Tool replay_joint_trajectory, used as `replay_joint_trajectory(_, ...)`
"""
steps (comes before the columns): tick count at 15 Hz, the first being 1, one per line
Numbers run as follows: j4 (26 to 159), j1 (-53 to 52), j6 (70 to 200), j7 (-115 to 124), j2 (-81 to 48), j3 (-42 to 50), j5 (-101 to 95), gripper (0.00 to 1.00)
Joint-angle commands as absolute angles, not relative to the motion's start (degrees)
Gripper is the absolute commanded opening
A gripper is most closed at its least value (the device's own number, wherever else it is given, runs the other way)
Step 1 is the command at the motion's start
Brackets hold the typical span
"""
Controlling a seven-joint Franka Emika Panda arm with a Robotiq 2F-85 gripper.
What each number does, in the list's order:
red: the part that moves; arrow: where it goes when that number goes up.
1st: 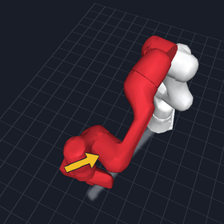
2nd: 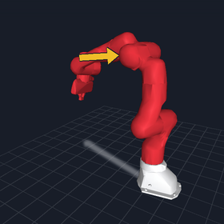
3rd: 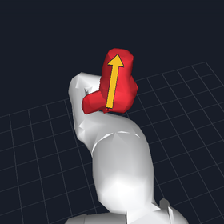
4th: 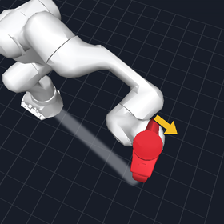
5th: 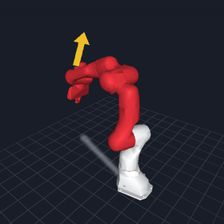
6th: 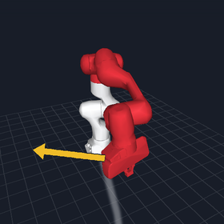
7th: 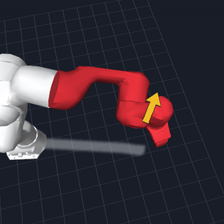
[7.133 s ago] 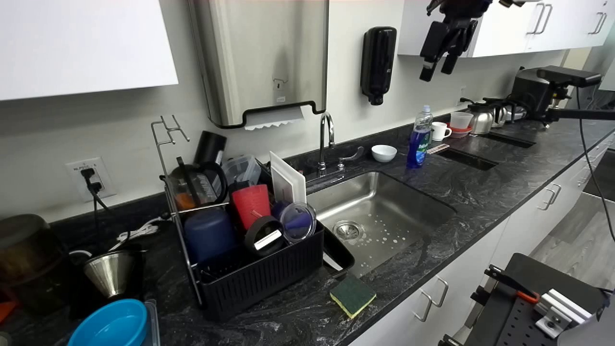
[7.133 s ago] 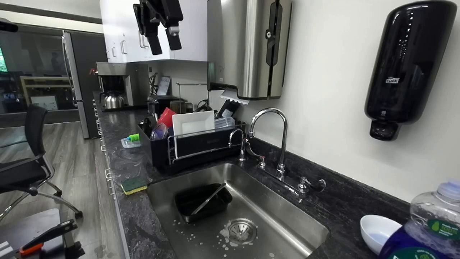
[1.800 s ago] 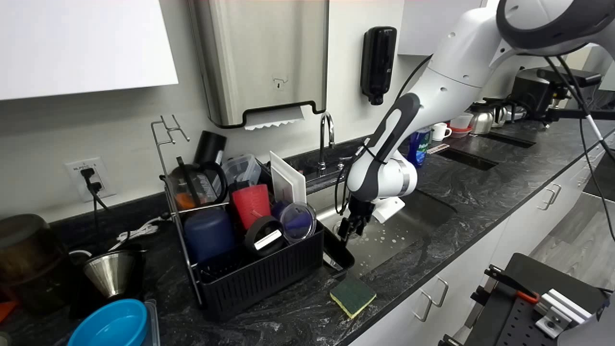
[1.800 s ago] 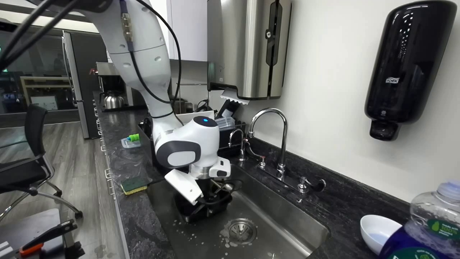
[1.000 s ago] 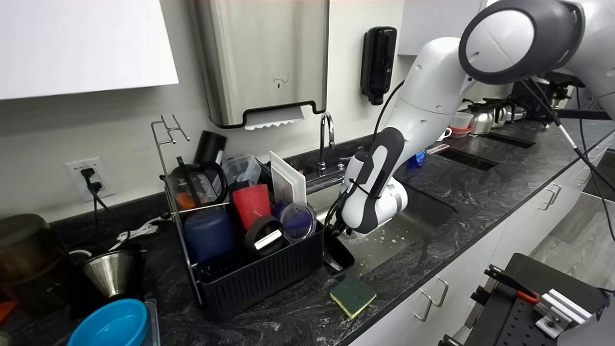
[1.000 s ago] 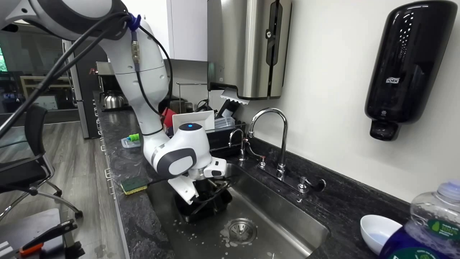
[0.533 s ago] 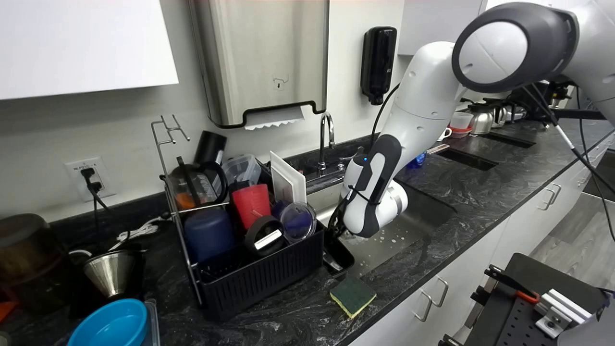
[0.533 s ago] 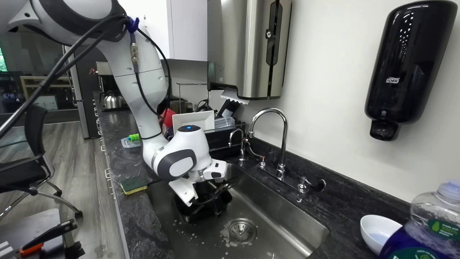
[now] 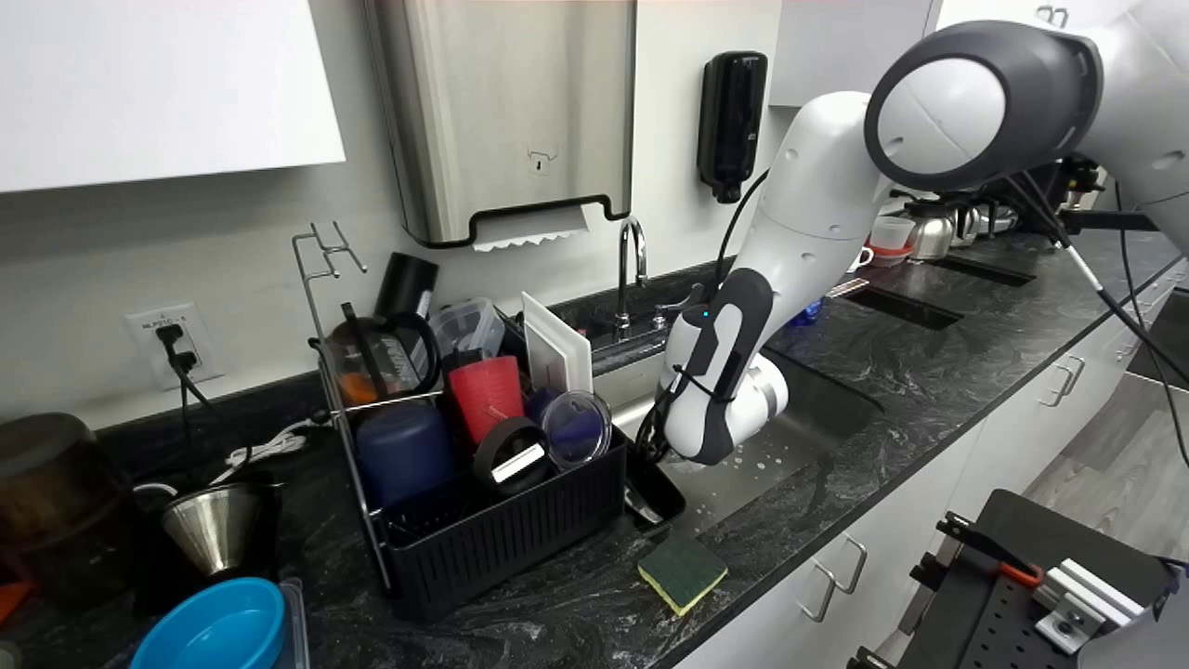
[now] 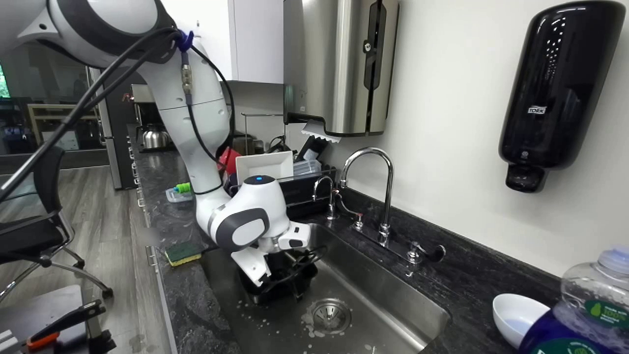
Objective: Take the silver butter knife out of the black lunchbox and put it on the dishrack
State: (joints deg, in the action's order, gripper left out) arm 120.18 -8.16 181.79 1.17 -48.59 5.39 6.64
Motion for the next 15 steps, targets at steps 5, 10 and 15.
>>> replay_joint_trajectory(5, 119.2, -8.5, 181.9, 2.4, -49.9, 6.1, 5.2, 1.0)
replay_joint_trajectory(10, 119.1, -8.6, 182.3, 2.2, -50.2, 7.7, 5.0, 1.0)
replay_joint_trajectory(15, 118.9, -8.9, 182.4, 2.1, -50.8, 9.6, 4.4, 1.0)
